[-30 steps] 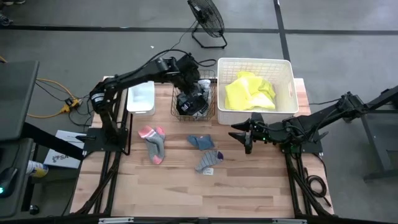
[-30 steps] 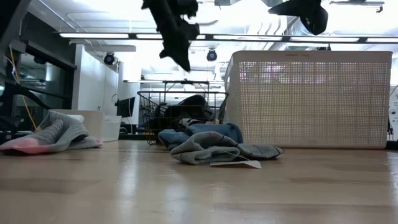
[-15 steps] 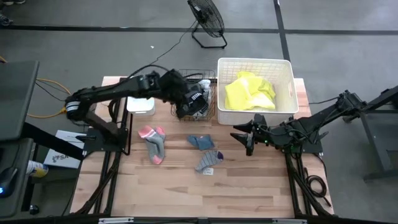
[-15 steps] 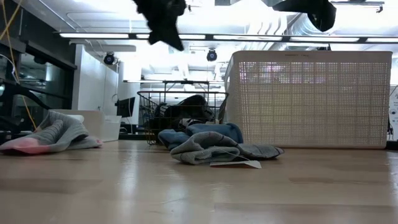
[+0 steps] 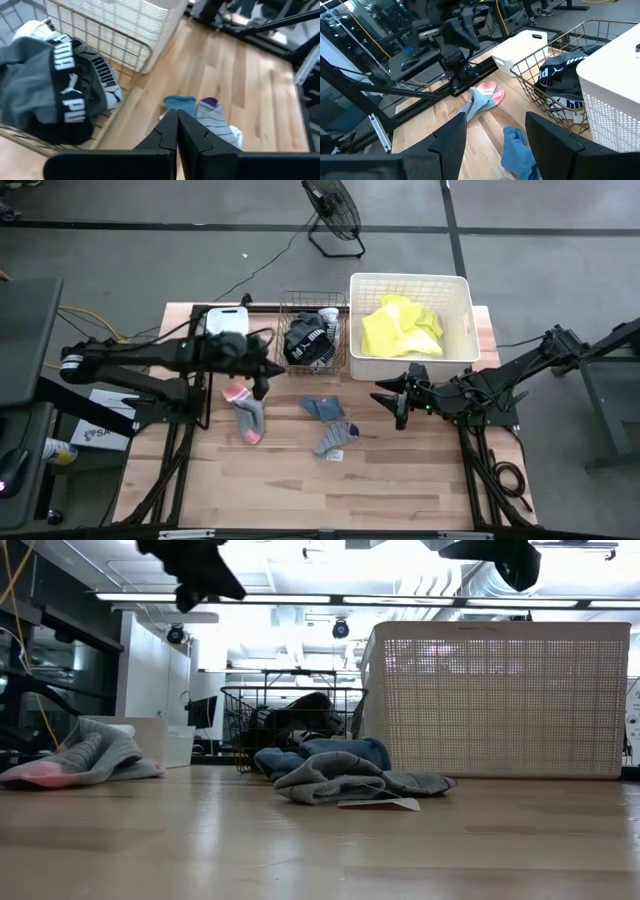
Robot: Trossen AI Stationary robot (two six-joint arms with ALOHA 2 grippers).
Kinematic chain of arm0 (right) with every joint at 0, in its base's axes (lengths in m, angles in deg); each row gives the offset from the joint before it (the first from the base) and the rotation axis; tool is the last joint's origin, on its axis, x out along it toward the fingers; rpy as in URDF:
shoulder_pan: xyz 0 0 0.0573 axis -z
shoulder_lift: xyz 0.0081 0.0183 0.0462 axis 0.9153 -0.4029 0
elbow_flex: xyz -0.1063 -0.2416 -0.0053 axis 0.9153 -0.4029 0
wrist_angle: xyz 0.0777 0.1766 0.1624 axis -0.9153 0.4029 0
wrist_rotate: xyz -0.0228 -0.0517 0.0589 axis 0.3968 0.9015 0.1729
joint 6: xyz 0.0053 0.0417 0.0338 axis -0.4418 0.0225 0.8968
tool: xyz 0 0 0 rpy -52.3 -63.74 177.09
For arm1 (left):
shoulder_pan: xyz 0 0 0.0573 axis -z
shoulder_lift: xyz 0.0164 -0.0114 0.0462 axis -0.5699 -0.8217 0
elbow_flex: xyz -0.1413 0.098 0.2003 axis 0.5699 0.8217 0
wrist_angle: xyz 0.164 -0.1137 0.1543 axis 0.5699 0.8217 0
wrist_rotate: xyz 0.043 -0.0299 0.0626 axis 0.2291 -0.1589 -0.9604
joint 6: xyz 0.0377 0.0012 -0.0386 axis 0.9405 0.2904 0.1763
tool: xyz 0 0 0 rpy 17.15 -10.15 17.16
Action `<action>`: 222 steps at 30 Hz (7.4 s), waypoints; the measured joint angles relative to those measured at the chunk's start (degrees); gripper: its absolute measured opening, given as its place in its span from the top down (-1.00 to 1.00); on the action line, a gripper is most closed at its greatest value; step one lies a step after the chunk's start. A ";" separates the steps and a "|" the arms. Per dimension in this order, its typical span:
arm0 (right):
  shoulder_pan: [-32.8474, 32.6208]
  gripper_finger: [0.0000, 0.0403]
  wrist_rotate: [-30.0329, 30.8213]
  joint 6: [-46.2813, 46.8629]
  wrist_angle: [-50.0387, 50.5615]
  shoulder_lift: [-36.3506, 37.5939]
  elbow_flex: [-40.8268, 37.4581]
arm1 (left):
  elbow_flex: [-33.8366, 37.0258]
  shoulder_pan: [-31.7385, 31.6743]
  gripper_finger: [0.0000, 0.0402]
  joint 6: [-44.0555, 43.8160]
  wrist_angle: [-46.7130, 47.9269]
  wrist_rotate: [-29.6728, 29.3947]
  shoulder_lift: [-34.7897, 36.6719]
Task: Pick & Place Cloths
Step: Put the gray and pink sock into the left white bin
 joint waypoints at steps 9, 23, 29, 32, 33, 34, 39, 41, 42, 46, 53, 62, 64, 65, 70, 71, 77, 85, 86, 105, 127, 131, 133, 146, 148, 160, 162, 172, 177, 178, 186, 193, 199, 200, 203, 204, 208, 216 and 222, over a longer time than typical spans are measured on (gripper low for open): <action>0.00 0.02 2.74 0.81 -0.03 0.00 0.00 | 6.03 10.36 1.00 -1.05 -1.58 -8.33 6.52; 0.00 0.02 2.51 -1.08 -0.02 0.00 0.00 | 12.16 15.01 1.00 -2.06 -3.37 -11.69 11.97; -0.02 0.02 2.51 -1.13 0.00 -0.02 0.00 | 16.39 17.32 1.00 -0.75 -9.89 -11.52 15.56; -0.02 0.02 2.50 -1.33 0.08 -0.04 0.00 | 18.50 18.46 1.00 -0.63 -11.60 -11.49 16.98; -0.02 0.02 2.49 -1.35 0.13 -0.04 0.00 | 19.10 18.83 1.00 -0.63 -11.52 -11.47 17.60; -0.02 0.02 2.49 -1.35 0.15 -0.04 0.00 | 19.65 19.16 1.00 -0.69 -11.52 -11.46 18.14; -0.02 0.02 2.39 -0.98 0.34 -0.04 0.00 | 21.68 20.18 1.00 -1.26 -11.16 -11.35 20.44; -0.02 0.02 1.87 -0.93 0.35 -0.04 0.00 | 22.01 20.12 1.00 -1.31 -10.45 -10.94 21.23; -0.02 0.02 1.47 -0.93 0.33 -0.04 0.00 | 22.10 20.14 1.00 -1.56 -9.97 -10.56 21.31; -0.04 0.02 1.09 0.40 0.46 -0.07 0.00 | 22.12 20.14 1.00 -2.86 -5.95 -10.23 20.85; -0.04 0.02 1.09 0.62 0.54 -0.07 0.00 | 22.12 20.11 0.86 0.36 2.04 -10.36 18.12; -0.04 0.02 0.83 0.64 0.48 -0.07 0.00 | 22.12 20.11 0.17 0.41 9.07 -10.14 11.11; -0.04 0.02 0.81 0.82 0.48 -0.07 0.00 | 22.12 20.11 0.08 0.18 9.11 -10.14 9.26; -0.04 0.02 0.81 1.20 0.48 -0.07 0.00 | 22.12 20.11 0.05 -0.17 9.11 -10.13 8.43; -0.04 0.02 0.79 1.69 0.48 -0.07 0.00 | 22.12 20.11 0.00 -1.27 10.80 -10.14 3.78; -0.04 0.02 0.79 1.69 0.48 -0.07 0.00 | 22.11 20.11 0.00 -1.27 11.12 -10.18 2.83; -0.04 0.02 0.76 1.69 0.48 -0.07 0.00 | 22.10 20.09 0.00 -1.16 14.15 -12.98 -2.61; -0.04 0.02 0.76 1.58 0.52 -0.09 0.00 | 22.08 20.09 0.00 -0.80 14.56 -12.96 -7.96; -0.04 0.02 0.76 1.56 0.52 -0.09 0.00 | 22.08 20.09 0.00 -0.76 14.48 -12.70 -8.50; -0.04 0.02 0.74 1.52 0.96 -0.09 0.00 | 21.54 20.09 0.97 -4.29 14.69 -8.04 -10.49; -0.02 0.02 -1.21 1.91 2.16 -0.09 0.00 | -3.06 20.09 1.00 0.93 27.97 -13.15 -10.35; -0.02 0.02 -1.92 1.92 2.16 -0.09 0.00 | -6.81 20.09 1.00 0.93 31.83 -15.23 -10.33; -0.02 0.02 -1.92 1.93 2.14 -0.09 0.00 | -8.36 20.09 1.00 0.93 33.35 -16.60 -10.33; -0.02 0.02 -1.84 1.90 2.14 -0.09 0.00 | -17.00 20.05 1.00 0.44 41.70 -27.22 -10.31; -0.02 0.02 -1.80 1.67 2.13 -0.09 0.00 | -17.95 20.05 1.00 0.34 43.30 -29.89 -10.31; -0.02 0.02 -1.77 1.47 2.14 -0.09 0.00 | -27.32 14.35 1.00 -1.07 54.63 -40.24 -10.31; -0.02 0.02 -1.75 1.36 2.14 -0.09 0.00 | -28.61 11.70 1.00 -1.06 56.93 -42.17 -10.31; -0.02 0.02 -1.77 0.36 2.19 -0.09 0.00 | -31.42 -0.45 1.00 -0.56 61.22 -47.43 -8.61; -0.02 0.02 -1.79 0.11 2.51 -0.09 -0.02 | -32.81 -3.58 1.00 -0.51 60.95 -50.43 -7.16; -0.02 0.02 -1.79 0.00 2.56 -0.09 -0.02 | -32.99 -4.22 1.00 -0.47 60.90 -51.24 -6.91; -0.02 0.02 -1.79 -0.06 3.09 -0.09 -0.02 | -33.11 -10.37 1.00 -0.49 60.94 -54.79 -6.71; -0.03 0.02 -1.81 -1.15 3.14 -0.09 -0.02 | -33.11 -14.96 1.00 -1.15 61.05 -54.32 -9.05; -0.02 0.02 -1.81 -1.52 3.13 -0.09 -0.02 | -33.09 -19.20 1.00 -1.15 61.55 -52.91 -11.26; -0.02 0.02 -1.81 -1.54 3.13 -0.09 -0.02 | -33.09 -19.83 1.00 -1.13 61.91 -52.91 -11.49; -0.03 0.02 -1.84 -1.54 3.13 -0.09 -0.02 | -33.09 -21.67 1.00 -1.08 62.98 -52.77 -12.29; -0.02 0.02 -1.84 -1.54 3.15 -0.09 -0.02 | -33.09 -22.23 1.00 -1.08 62.87 -52.17 -12.43; -0.04 0.02 -1.86 -1.54 3.13 -0.09 -0.02 | -33.07 -23.77 1.00 -1.06 62.86 -49.86 -12.83; -0.04 0.02 -1.86 -1.57 3.13 -0.09 -0.02 | -28.75 -26.87 1.00 -0.73 62.31 -43.92 -12.80; -0.02 0.02 -1.84 -2.05 3.13 -0.09 -0.02 | -23.67 -29.39 1.00 2.94 57.69 -39.72 -12.80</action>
